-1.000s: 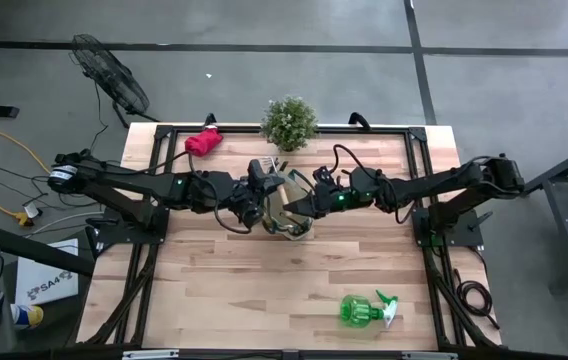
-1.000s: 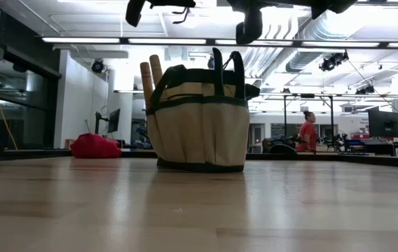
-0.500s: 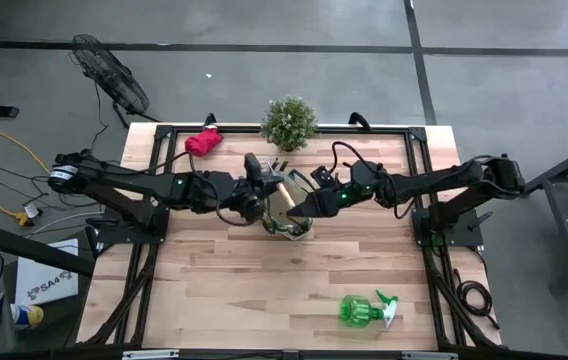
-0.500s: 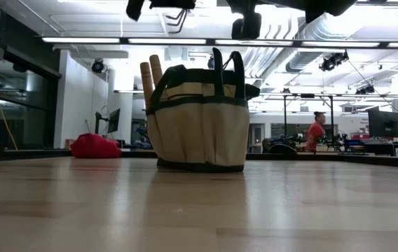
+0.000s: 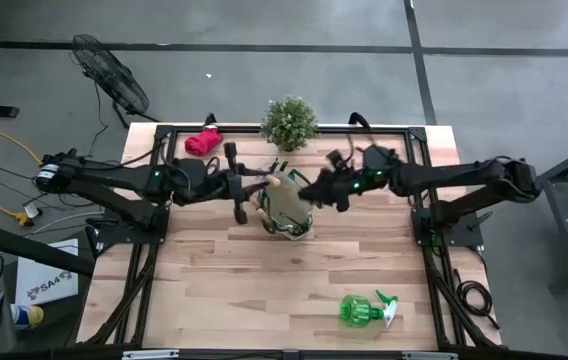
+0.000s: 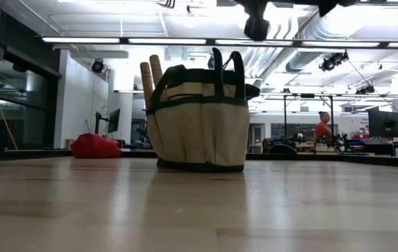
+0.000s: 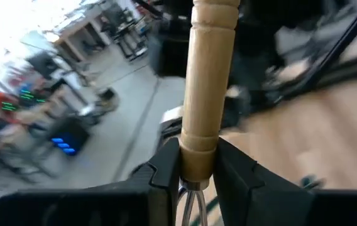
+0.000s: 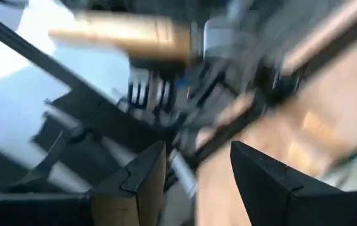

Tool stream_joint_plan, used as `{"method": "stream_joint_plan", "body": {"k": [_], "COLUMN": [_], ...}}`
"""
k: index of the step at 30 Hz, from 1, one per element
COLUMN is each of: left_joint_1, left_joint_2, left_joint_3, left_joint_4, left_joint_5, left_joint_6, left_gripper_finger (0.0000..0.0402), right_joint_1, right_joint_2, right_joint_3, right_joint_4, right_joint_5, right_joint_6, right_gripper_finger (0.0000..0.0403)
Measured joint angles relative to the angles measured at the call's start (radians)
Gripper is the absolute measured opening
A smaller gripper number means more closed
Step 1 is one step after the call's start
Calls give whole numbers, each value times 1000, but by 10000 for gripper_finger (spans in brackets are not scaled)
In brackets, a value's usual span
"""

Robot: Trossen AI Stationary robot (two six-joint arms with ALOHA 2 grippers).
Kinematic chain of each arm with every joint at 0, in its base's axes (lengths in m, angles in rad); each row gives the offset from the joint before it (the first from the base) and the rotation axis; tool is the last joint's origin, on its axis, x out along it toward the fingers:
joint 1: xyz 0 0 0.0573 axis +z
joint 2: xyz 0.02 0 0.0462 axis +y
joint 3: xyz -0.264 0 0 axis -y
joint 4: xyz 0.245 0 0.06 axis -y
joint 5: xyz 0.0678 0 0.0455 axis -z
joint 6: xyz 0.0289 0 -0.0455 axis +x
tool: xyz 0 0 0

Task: Pick & Place Garden tools in Gardening bag
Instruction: Put the brown hand rake into the brown gardening bag

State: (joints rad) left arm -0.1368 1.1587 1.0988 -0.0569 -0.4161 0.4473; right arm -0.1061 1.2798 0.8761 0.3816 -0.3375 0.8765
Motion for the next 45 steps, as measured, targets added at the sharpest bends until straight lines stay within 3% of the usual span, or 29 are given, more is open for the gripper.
{"method": "stream_joint_plan", "body": {"k": [5,11,17,20,25,33,45], "left_joint_1": [0,21,114,146,177,176,176], "left_joint_2": [4,37,79,112,167,266,297], "left_joint_3": [0,1,0,3,1,0,0], "left_joint_4": [4,25,94,158,201,335,362], "left_joint_5": [102,152,403,546,673,689,668], "left_joint_6": [-168,-323,-473,-508,-566,-623,-639], "left_gripper_finger": [66,66,66,67,67,67,67], "right_joint_1": [-6,24,74,72,50,25,25], "right_joint_2": [-74,-113,-111,-111,-111,-111,-58], "right_joint_3": [0,0,0,0,0,0,0], "right_joint_4": [13,75,90,95,95,82,92], "right_joint_5": [150,183,225,259,176,18,-1], "right_joint_6": [-252,-556,-788,-813,-810,-794,-766], "right_gripper_finger": [171,171,171,171,171,171,171]}}
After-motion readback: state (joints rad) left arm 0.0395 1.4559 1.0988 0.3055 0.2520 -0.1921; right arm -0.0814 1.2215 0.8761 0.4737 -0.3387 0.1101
